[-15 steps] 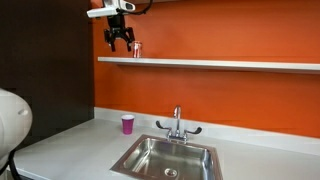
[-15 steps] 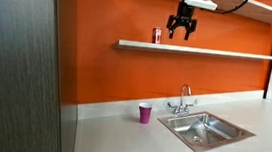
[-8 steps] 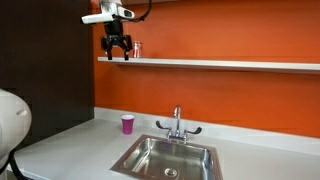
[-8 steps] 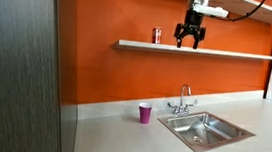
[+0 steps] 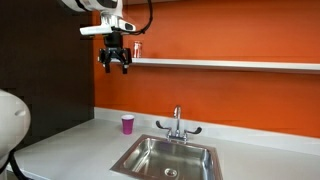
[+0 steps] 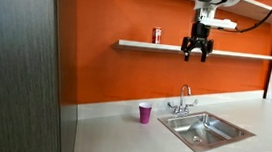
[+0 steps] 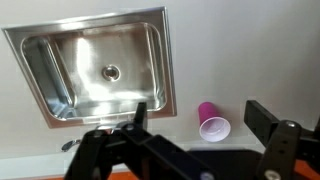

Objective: Put the can on the shelf

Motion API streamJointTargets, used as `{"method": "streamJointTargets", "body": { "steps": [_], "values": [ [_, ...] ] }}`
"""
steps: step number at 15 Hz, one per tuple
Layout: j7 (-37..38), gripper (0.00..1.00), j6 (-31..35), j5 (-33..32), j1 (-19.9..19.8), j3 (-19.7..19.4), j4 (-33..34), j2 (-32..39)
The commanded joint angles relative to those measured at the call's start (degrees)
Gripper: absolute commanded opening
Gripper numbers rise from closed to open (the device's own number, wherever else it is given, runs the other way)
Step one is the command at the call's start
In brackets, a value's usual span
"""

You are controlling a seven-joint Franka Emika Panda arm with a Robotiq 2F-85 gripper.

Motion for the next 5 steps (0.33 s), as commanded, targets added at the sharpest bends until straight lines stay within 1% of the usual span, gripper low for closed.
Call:
{"method": "streamJointTargets", "body": {
  "steps": [1, 5],
  "values": [
    [-0.61, 1.0, -0.08, 0.66, -1.55, 1.0, -0.55, 0.06],
    [-0.63, 1.0, -0.07, 0.66, -1.73, 0.81, -1.53, 0.06]
  ]
}}
